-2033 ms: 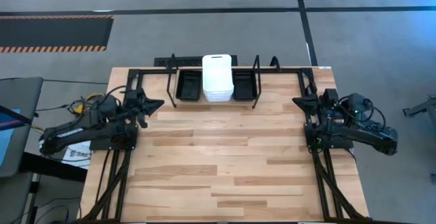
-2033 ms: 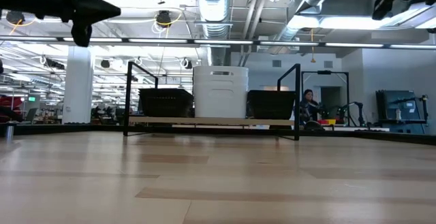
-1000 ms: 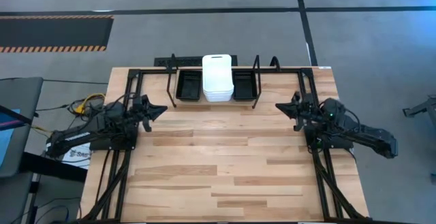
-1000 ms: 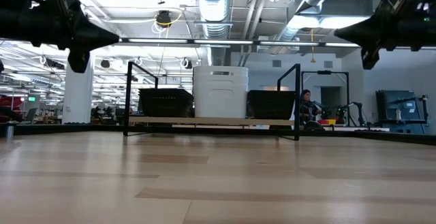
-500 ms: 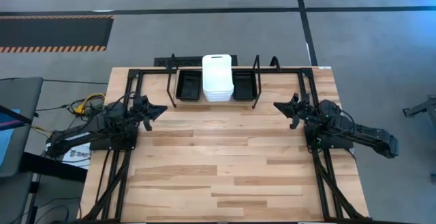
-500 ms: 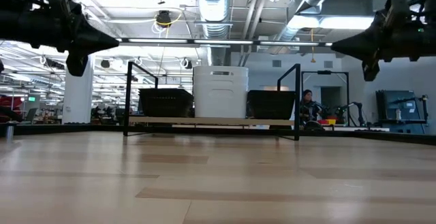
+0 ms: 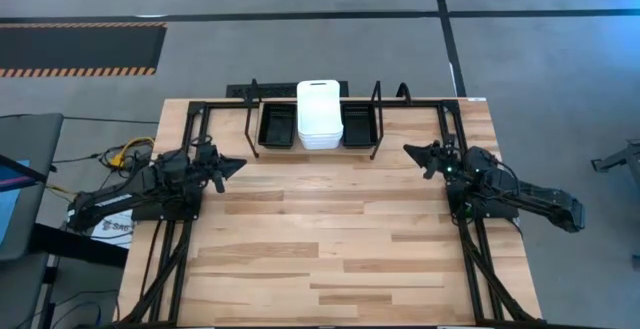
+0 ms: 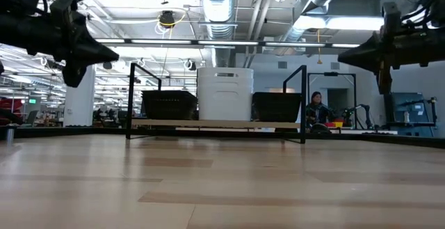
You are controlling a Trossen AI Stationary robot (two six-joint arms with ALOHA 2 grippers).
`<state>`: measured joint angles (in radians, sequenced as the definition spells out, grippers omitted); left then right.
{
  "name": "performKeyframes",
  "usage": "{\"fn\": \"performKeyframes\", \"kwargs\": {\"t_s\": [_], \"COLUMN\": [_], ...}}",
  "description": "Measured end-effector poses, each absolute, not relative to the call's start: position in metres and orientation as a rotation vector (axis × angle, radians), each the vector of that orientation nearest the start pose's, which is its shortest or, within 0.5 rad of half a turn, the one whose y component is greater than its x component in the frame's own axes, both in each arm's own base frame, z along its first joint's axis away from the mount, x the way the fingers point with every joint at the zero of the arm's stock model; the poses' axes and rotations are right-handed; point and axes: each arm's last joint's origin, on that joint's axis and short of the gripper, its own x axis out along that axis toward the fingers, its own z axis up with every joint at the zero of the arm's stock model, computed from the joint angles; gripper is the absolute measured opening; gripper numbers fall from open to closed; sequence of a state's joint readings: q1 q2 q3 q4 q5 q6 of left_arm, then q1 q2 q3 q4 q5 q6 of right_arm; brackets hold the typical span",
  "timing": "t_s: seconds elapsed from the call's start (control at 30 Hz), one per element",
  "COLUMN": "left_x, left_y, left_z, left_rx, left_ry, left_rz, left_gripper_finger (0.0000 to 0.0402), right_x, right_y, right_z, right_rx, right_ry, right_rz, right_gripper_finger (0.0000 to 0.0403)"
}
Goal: Stack baskets on shelf by color
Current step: Return to Home Position
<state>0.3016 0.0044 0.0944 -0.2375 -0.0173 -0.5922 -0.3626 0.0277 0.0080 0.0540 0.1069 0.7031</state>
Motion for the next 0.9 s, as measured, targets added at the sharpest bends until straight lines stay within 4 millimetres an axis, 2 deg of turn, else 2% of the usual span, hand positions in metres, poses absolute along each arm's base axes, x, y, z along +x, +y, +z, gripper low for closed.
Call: {"fn": "performKeyframes", "kwargs": {"t_s": [0.5,0.73,0.9], "left_x": [0.088,0.088,0.088], "left_y": [0.022,0.02,0.019], "left_z": [0.179,0.187,0.191], "left_rx": [-0.377,-0.313,-0.281], "left_ry": [0.043,-0.018,-0.046], "left_rz": [0.147,0.067,-0.003], "left_gripper_finger": [0.0,0.0,0.0], "right_x": [0.092,0.096,0.098], "right_y": [-0.037,-0.023,-0.011], "right_z": [0.168,0.174,0.173], "right_rx": [0.663,0.402,0.351], "right_ry": [-0.183,-0.133,-0.091], "right_rz": [-0.432,-0.201,-0.086], "right_gripper_finger": [0.0038,0.0038,0.0038]}}
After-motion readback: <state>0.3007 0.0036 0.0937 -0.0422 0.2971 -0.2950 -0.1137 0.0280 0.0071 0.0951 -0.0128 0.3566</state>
